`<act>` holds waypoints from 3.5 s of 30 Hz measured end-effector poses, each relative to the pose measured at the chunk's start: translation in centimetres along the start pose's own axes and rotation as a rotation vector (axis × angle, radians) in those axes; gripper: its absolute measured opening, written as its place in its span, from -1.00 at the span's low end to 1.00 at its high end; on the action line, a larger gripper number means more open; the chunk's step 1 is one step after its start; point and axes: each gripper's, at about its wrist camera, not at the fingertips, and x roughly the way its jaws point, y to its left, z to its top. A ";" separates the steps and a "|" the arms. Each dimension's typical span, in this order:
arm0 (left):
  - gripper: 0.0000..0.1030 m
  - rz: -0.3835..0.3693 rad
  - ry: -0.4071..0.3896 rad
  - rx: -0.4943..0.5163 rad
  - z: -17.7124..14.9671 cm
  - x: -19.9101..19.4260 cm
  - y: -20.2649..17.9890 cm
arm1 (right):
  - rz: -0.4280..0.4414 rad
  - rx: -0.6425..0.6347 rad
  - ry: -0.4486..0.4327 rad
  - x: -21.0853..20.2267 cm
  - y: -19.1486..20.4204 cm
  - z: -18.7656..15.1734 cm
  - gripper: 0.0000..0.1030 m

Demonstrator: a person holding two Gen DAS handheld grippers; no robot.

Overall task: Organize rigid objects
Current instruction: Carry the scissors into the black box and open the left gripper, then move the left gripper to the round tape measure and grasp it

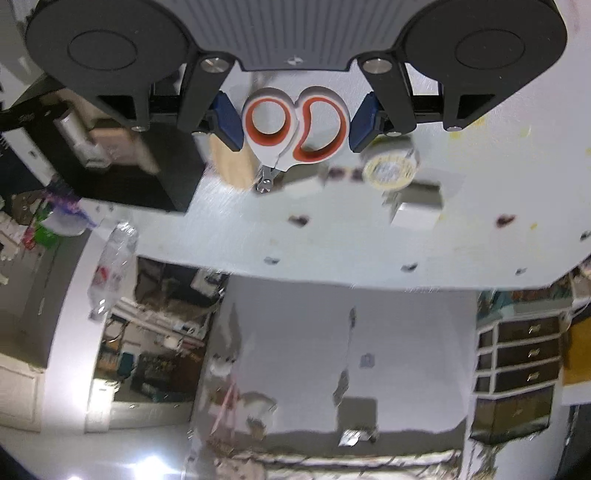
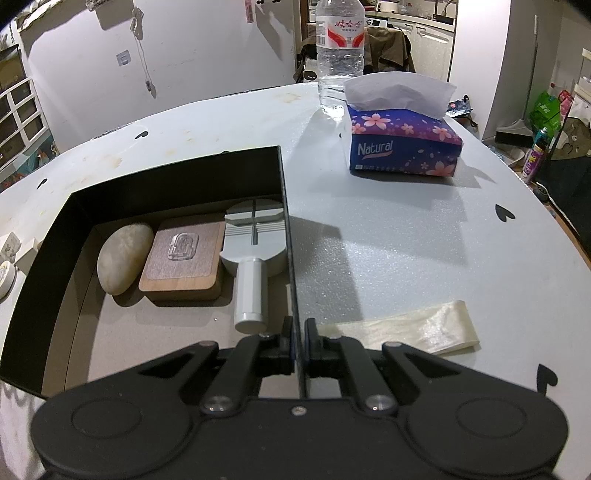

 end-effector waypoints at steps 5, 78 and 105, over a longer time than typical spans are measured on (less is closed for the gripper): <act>0.22 -0.132 -0.057 0.061 2.3 -0.5 -3.0 | 0.000 0.000 0.000 0.0 0.0 0.0 -0.90; 1.00 -0.295 0.132 0.344 2.5 3.1 -10.5 | 0.014 0.010 0.007 0.2 -0.2 0.1 -0.88; 0.57 0.328 0.057 -0.057 -0.5 8.2 4.0 | 0.012 0.007 0.005 0.1 0.0 0.1 -0.88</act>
